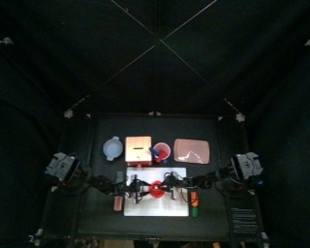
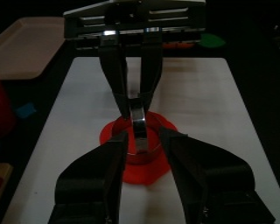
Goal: Get the cutter from the drawer then cut the dough then place the extra dough in the bowl
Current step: Cut the dough
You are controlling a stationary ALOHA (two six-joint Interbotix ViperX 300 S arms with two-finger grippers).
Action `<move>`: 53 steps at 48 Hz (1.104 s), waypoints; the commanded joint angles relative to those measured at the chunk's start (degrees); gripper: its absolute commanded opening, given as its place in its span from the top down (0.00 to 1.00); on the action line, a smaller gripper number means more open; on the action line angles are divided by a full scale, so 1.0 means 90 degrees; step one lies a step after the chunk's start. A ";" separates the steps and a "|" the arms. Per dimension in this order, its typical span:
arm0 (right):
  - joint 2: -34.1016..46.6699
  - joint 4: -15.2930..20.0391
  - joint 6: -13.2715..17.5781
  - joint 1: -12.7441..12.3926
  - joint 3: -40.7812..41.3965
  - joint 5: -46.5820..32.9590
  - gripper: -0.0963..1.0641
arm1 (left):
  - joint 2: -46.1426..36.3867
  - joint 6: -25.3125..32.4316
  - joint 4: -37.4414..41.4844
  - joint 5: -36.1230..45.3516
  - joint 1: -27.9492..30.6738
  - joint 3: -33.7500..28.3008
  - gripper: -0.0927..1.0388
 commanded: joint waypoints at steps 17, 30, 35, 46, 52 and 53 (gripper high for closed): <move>-0.0117 -0.0078 0.0020 0.0000 -0.0078 0.0098 0.40 | -0.0107 -0.0010 0.0000 -0.0029 0.0000 -0.0029 0.25; -0.0146 -0.0088 0.0020 -0.0010 -0.0059 0.0098 0.37 | -0.0107 -0.0010 -0.0029 0.0293 0.0010 -0.0059 0.25; -0.0146 -0.0088 0.0020 -0.0010 -0.0059 0.0098 0.29 | -0.0107 -0.0010 -0.0029 0.0303 0.0010 -0.0059 0.25; -0.0146 -0.0078 0.0010 -0.0029 -0.0059 0.0098 0.19 | -0.0107 -0.0010 -0.0029 0.0303 0.0010 -0.0059 0.25; -0.0195 -0.0088 0.0000 -0.0049 -0.0059 0.0098 0.19 | -0.0107 -0.0010 -0.0029 0.0303 0.0020 -0.0049 0.25; -0.0205 -0.0107 0.0000 -0.0049 -0.0059 0.0098 0.19 | -0.0098 -0.0010 -0.0029 0.0303 0.0020 -0.0049 0.25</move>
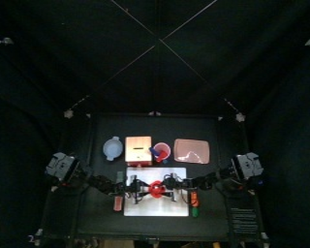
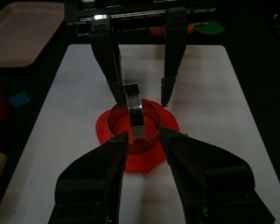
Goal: Get the cutter from the drawer then cut the dough then place the extra dough in the bowl
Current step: Cut the dough
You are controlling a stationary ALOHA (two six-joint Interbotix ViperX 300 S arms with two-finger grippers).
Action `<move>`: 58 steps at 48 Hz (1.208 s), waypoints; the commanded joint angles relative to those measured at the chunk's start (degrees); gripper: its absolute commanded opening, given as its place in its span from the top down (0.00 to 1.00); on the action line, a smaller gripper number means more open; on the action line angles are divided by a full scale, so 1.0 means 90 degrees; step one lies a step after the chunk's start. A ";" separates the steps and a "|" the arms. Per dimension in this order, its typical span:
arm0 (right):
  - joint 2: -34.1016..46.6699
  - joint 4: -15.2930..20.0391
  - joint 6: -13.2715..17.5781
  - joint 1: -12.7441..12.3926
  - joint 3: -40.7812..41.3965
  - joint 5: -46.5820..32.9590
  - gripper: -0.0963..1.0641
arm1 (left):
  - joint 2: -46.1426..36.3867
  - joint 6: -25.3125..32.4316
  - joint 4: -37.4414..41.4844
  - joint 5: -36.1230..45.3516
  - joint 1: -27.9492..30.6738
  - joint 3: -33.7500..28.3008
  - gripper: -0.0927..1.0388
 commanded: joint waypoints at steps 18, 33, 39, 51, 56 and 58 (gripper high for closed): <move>-0.0342 -0.0195 0.0010 -0.0176 -0.0068 0.0029 0.19 | -0.0059 -0.0010 0.0000 -0.0010 0.0039 -0.0088 0.25; -0.0352 -0.0342 0.0020 -0.0293 -0.0146 0.0029 0.19 | -0.0029 -0.0010 0.0000 0.0000 0.0049 -0.0098 0.26; -0.0371 -0.0361 0.0029 -0.0293 -0.0146 0.0029 0.19 | -0.0020 -0.0020 0.0000 0.0049 0.0049 -0.0098 0.26; -0.0439 -0.0381 0.0020 -0.0293 -0.0195 0.0029 0.19 | 0.0146 -0.0029 -0.0020 0.0244 0.0137 -0.0195 0.26; -0.0430 -0.0420 0.0029 -0.0283 -0.0195 0.0029 0.19 | 0.0234 -0.0029 -0.0059 0.0273 0.0186 -0.0264 0.26; -0.0430 -0.0420 0.0029 -0.0283 -0.0195 0.0029 0.19 | 0.0273 -0.0029 -0.0059 0.0273 0.0186 -0.0283 0.26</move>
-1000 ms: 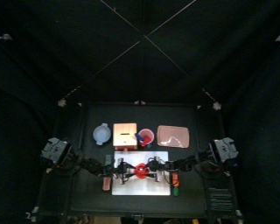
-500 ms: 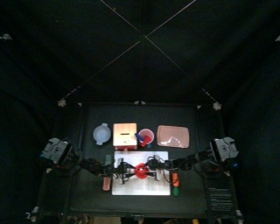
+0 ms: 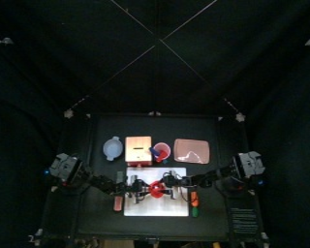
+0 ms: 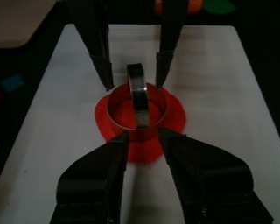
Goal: Get the cutter from the drawer then cut the dough then place the extra dough in the bowl
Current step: Cut the dough
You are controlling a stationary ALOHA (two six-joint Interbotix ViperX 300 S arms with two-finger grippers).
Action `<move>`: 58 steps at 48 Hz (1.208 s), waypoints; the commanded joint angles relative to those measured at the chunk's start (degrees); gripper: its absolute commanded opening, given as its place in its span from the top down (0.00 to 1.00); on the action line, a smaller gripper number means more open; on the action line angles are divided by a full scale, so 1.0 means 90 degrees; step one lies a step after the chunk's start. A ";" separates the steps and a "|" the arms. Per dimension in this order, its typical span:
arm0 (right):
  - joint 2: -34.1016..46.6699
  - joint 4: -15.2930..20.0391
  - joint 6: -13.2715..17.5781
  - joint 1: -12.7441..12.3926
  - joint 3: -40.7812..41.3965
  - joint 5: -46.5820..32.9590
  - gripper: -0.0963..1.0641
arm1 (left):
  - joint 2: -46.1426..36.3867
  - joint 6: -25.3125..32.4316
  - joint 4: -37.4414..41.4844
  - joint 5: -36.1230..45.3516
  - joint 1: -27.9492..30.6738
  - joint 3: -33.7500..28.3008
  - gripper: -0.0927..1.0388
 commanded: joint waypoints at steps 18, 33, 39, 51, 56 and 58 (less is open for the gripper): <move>-0.0244 -0.0088 -0.0010 -0.0068 -0.0117 -0.0029 0.24 | 0.0049 0.0010 -0.0146 -0.0010 0.0078 -0.0166 0.34; -0.0166 -0.0195 -0.0010 -0.0078 -0.0293 0.0234 0.28 | 0.0127 0.0010 -0.0146 0.0156 0.0078 -0.0234 0.37; -0.0156 -0.0244 0.0000 -0.0088 -0.0303 0.0303 0.29 | 0.0215 0.0010 -0.0146 0.0176 0.0078 -0.0293 0.37; -0.0156 -0.0244 0.0000 -0.0098 -0.0303 0.0313 0.29 | 0.0264 0.0010 -0.0146 0.0176 0.0088 -0.0313 0.37; -0.0156 -0.0244 0.0000 -0.0098 -0.0303 0.0313 0.29 | 0.0264 0.0010 -0.0146 0.0176 0.0088 -0.0313 0.37; -0.0146 -0.0244 0.0000 -0.0098 -0.0303 0.0313 0.29 | 0.0264 0.0010 -0.0146 0.0176 0.0098 -0.0313 0.37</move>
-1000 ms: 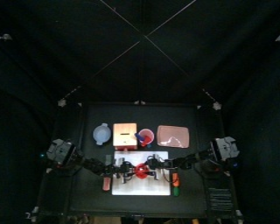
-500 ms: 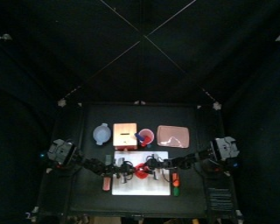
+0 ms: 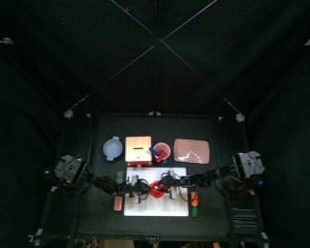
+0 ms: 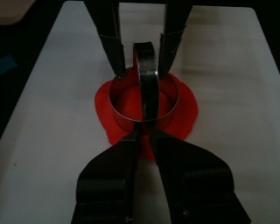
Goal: Get the cutter from the drawer then cut the dough then place the extra dough in the bowl
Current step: Cut the dough
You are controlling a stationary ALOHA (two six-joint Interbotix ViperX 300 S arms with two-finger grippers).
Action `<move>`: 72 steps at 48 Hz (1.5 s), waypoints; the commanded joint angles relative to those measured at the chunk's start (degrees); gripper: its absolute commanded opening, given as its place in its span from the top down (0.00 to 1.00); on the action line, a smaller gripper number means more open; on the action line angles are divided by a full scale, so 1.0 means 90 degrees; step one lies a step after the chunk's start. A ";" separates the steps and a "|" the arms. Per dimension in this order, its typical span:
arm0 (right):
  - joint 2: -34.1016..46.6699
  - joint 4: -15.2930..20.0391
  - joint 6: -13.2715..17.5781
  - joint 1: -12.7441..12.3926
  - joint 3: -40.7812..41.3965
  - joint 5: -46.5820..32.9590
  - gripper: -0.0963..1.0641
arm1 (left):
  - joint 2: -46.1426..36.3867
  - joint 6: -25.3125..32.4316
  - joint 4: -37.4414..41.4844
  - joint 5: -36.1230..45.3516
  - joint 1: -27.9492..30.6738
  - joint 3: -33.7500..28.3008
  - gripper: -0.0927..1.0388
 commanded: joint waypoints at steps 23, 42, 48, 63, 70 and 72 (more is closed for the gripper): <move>-0.0117 -0.0010 0.0010 -0.0020 -0.0098 -0.0020 0.38 | -0.0078 -0.0010 0.0000 -0.0020 0.0020 -0.0068 0.42; -0.0049 -0.0010 0.0010 -0.0020 -0.0117 0.0010 0.42 | -0.0020 -0.0010 -0.0039 0.0303 0.0078 -0.0107 0.42; -0.0049 -0.0010 0.0010 -0.0020 -0.0146 0.0049 0.46 | -0.0020 -0.0010 -0.0049 0.0332 0.0088 -0.0107 0.42; -0.0049 -0.0010 0.0010 -0.0029 -0.0156 0.0146 0.49 | -0.0020 -0.0010 -0.0039 0.0332 0.0098 -0.0117 0.42; -0.0088 -0.0010 0.0000 -0.0029 -0.0176 0.0146 0.49 | -0.0020 -0.0010 -0.0039 0.0332 0.0098 -0.0107 0.42; -0.0117 -0.0020 -0.0010 -0.0029 -0.0176 0.0146 0.49 | -0.0020 -0.0010 -0.0039 0.0332 0.0098 -0.0107 0.42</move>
